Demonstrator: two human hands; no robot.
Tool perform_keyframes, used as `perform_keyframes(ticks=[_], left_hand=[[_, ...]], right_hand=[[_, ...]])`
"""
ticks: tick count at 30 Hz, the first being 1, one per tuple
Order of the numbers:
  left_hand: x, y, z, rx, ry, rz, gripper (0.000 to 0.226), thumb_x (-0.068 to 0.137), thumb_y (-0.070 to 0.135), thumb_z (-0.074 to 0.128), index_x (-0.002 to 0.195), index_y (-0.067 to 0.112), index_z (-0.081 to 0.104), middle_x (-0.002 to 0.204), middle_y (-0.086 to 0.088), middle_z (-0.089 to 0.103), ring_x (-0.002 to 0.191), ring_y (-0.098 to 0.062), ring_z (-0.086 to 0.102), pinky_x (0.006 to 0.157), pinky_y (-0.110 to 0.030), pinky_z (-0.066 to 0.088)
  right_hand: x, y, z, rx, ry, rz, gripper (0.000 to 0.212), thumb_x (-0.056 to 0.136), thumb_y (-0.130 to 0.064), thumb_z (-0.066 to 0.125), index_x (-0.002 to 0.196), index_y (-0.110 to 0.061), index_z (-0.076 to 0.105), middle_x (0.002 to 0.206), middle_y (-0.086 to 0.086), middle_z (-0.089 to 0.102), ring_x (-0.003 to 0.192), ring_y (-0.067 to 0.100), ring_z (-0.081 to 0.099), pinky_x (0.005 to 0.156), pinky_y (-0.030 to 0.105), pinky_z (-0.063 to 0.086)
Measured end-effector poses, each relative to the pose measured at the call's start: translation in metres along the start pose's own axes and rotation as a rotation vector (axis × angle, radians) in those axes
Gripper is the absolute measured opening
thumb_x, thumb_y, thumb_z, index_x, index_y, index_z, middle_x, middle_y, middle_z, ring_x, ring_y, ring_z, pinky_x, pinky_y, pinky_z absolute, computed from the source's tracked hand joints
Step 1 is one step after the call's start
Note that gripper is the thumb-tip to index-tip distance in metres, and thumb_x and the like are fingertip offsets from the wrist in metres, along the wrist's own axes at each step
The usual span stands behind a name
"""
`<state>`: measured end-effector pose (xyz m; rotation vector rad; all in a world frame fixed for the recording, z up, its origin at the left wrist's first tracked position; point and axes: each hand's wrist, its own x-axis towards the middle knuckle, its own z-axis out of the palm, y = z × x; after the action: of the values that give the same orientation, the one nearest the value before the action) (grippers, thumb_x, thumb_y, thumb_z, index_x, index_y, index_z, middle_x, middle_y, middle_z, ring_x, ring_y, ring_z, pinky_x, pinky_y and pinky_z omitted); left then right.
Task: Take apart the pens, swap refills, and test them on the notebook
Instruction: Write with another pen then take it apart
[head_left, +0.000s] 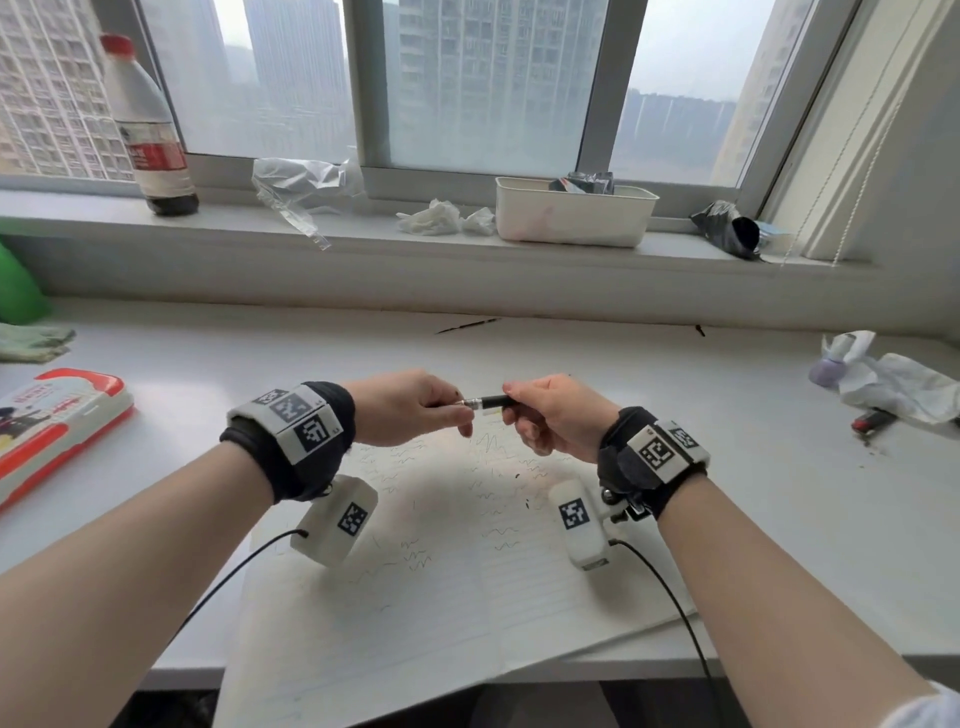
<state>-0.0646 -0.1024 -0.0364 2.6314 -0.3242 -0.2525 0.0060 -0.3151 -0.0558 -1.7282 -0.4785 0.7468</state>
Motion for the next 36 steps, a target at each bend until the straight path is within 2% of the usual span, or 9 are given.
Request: perform_keyframes(ticks=[3, 5, 10, 18, 23, 26, 30, 32, 36], left_hand=[[0.006, 0.012, 0.002, 0.063, 0.081, -0.034, 0.039, 0.100, 0.050, 0.036, 0.111, 0.024, 0.061, 0.083, 0.006, 0.062, 0.073, -0.011, 0.056, 0.067, -0.030, 0.046], [0.010, 0.019, 0.002, 0.167, 0.195, -0.037, 0.035, 0.101, 0.047, 0.035, 0.110, 0.019, 0.054, 0.079, 0.007, 0.057, 0.071, -0.013, 0.054, 0.062, -0.032, 0.043], [0.014, 0.032, 0.003, 0.235, 0.377, -0.053, 0.029, 0.100, 0.045, 0.041, 0.095, 0.017, 0.048, 0.072, 0.007, 0.052, 0.071, -0.020, 0.054, 0.061, -0.035, 0.041], [0.010, 0.020, -0.001, -0.364, 0.105, -0.100, 0.032, 0.103, 0.039, 0.038, 0.096, 0.015, 0.057, 0.067, 0.005, 0.048, 0.051, -0.009, 0.038, 0.045, -0.021, 0.035], [0.005, 0.008, -0.002, -0.155, 0.117, -0.075, 0.023, 0.098, 0.044, 0.046, 0.092, 0.024, 0.056, 0.077, 0.003, 0.060, 0.070, -0.016, 0.053, 0.075, -0.040, 0.052], [0.004, 0.005, 0.002, -0.134, 0.127, -0.087, 0.024, 0.098, 0.046, 0.045, 0.089, 0.026, 0.055, 0.077, 0.005, 0.061, 0.066, -0.014, 0.051, 0.065, -0.035, 0.048], [0.008, 0.004, 0.007, -0.100, 0.167, -0.084, 0.022, 0.097, 0.045, 0.048, 0.094, 0.025, 0.055, 0.080, 0.009, 0.064, 0.059, -0.006, 0.050, 0.055, -0.021, 0.038], [0.008, 0.002, 0.008, -0.101, 0.167, -0.082, 0.020, 0.097, 0.045, 0.049, 0.096, 0.026, 0.055, 0.082, 0.010, 0.065, 0.060, -0.004, 0.051, 0.054, -0.019, 0.037], [0.008, -0.002, 0.009, -0.095, 0.181, -0.083, 0.023, 0.097, 0.046, 0.049, 0.099, 0.025, 0.056, 0.084, 0.011, 0.065, 0.064, -0.003, 0.054, 0.055, -0.019, 0.039]], right_hand=[[0.005, -0.003, 0.007, 0.048, 0.156, 0.138, 0.048, 0.094, -0.051, 0.050, 0.056, -0.021, 0.046, 0.046, -0.006, 0.041, 0.039, 0.010, 0.034, 0.039, 0.021, 0.028], [0.010, -0.006, 0.012, 0.111, 0.275, 0.148, 0.050, 0.088, -0.058, 0.057, 0.058, -0.023, 0.041, 0.044, -0.007, 0.038, 0.036, 0.008, 0.032, 0.036, 0.020, 0.025], [0.014, -0.011, 0.014, 0.461, 0.199, 0.143, 0.054, 0.097, -0.047, 0.049, 0.052, -0.023, 0.032, 0.038, -0.009, 0.030, 0.029, 0.006, 0.027, 0.030, 0.014, 0.018], [0.013, -0.013, 0.014, 0.403, 0.169, 0.017, 0.046, 0.099, -0.034, 0.046, 0.057, -0.020, 0.038, 0.040, -0.007, 0.033, 0.029, 0.007, 0.028, 0.028, 0.016, 0.019], [0.004, -0.009, 0.005, 0.189, 0.077, 0.039, 0.024, 0.096, -0.027, 0.059, 0.081, -0.009, 0.056, 0.058, -0.002, 0.049, 0.044, 0.008, 0.042, 0.038, 0.018, 0.036], [0.001, -0.011, 0.002, 0.214, 0.066, -0.036, 0.006, 0.093, -0.009, 0.062, 0.094, -0.007, 0.057, 0.066, 0.004, 0.057, 0.051, 0.012, 0.054, 0.046, 0.021, 0.046], [0.005, -0.011, 0.009, 0.147, 0.163, 0.025, 0.027, 0.097, -0.035, 0.056, 0.096, -0.008, 0.056, 0.060, 0.001, 0.056, 0.047, 0.012, 0.049, 0.043, 0.022, 0.044], [0.006, -0.010, 0.009, 0.121, 0.189, 0.025, 0.023, 0.098, -0.029, 0.055, 0.098, -0.006, 0.058, 0.058, 0.001, 0.058, 0.045, 0.012, 0.050, 0.042, 0.022, 0.044], [0.005, -0.008, 0.004, 0.115, 0.110, 0.008, 0.014, 0.092, -0.015, 0.063, 0.104, -0.007, 0.061, 0.087, 0.009, 0.064, 0.066, 0.018, 0.064, 0.058, 0.029, 0.055]])
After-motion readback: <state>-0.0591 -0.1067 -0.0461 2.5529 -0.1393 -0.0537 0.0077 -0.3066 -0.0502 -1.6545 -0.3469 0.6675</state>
